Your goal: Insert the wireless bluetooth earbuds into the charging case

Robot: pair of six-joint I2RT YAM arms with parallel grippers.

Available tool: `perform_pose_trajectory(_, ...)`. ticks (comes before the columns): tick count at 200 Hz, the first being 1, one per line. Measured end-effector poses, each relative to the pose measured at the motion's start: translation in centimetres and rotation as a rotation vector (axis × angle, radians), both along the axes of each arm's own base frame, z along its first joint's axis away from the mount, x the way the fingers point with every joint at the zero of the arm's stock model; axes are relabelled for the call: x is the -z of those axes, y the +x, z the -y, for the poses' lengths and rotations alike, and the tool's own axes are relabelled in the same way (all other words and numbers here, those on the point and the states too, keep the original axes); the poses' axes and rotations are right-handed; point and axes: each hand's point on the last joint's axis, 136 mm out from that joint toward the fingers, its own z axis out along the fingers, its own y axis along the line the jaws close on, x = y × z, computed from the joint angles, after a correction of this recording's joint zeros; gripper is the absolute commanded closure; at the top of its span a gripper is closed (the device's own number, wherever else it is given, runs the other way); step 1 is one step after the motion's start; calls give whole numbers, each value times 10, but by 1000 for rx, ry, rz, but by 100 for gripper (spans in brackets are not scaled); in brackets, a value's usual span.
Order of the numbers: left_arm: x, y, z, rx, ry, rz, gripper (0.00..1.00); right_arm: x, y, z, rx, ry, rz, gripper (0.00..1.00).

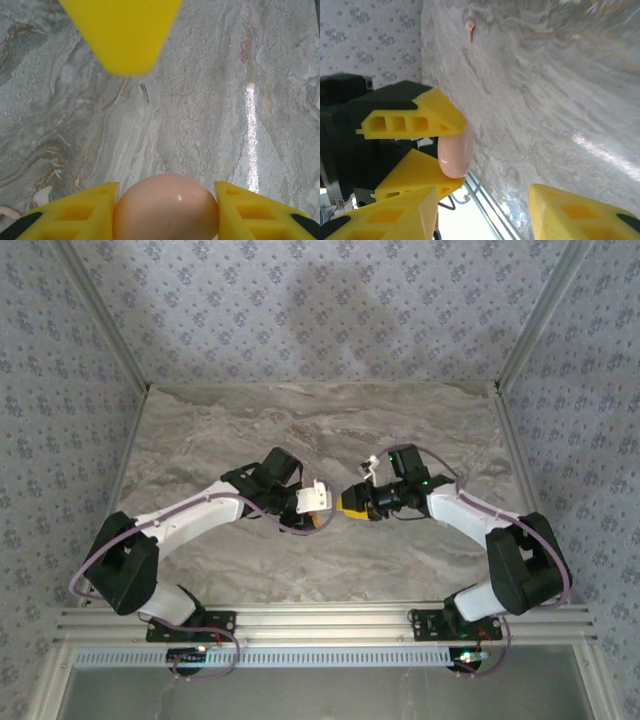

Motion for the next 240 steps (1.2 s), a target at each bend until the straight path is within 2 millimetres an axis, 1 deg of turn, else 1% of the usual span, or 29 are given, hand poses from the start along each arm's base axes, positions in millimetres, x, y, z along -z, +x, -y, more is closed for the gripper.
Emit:
perform_pose_trajectory(27, -2, 1, 3, 21, -8, 41, 63, -3, -9, -10, -36, 16, 14, 48)
perform_pose_trajectory(60, -1, 1, 5, 32, -13, 63, 63, -8, -11, -17, -42, 36, 27, 48)
perform_pose_trajectory(87, -4, 2, 7, 34, -27, 81, 63, -9, -13, -21, -50, 43, 27, 48)
perform_pose_trajectory(131, -14, 2, 11, 39, -57, 112, 62, -1, -15, -30, -70, 37, 3, 51)
perform_pose_trajectory(161, -20, 3, 12, 38, -72, 125, 62, -2, -13, -36, -84, 41, 8, 52)
perform_pose_trajectory(173, -21, 1, 14, 41, -78, 129, 62, -5, -12, -39, -89, 48, 17, 54)
perform_pose_trajectory(187, -23, -1, 16, 47, -83, 131, 62, -7, -12, -41, -93, 53, 22, 58)
perform_pose_trajectory(204, -24, -3, 18, 52, -85, 134, 62, -9, -12, -42, -98, 60, 27, 68)
perform_pose_trajectory(216, -24, -3, 18, 50, -84, 136, 59, -10, -12, -43, -99, 64, 24, 75)
perform_pose_trajectory(226, -24, -2, 17, 45, -82, 137, 54, -11, -12, -43, -101, 68, 29, 77)
perform_pose_trajectory(236, -25, -2, 17, 40, -81, 138, 47, -12, -11, -44, -103, 71, 34, 78)
perform_pose_trajectory(240, -25, -1, 16, 35, -80, 137, 40, -13, -11, -43, -104, 72, 39, 78)
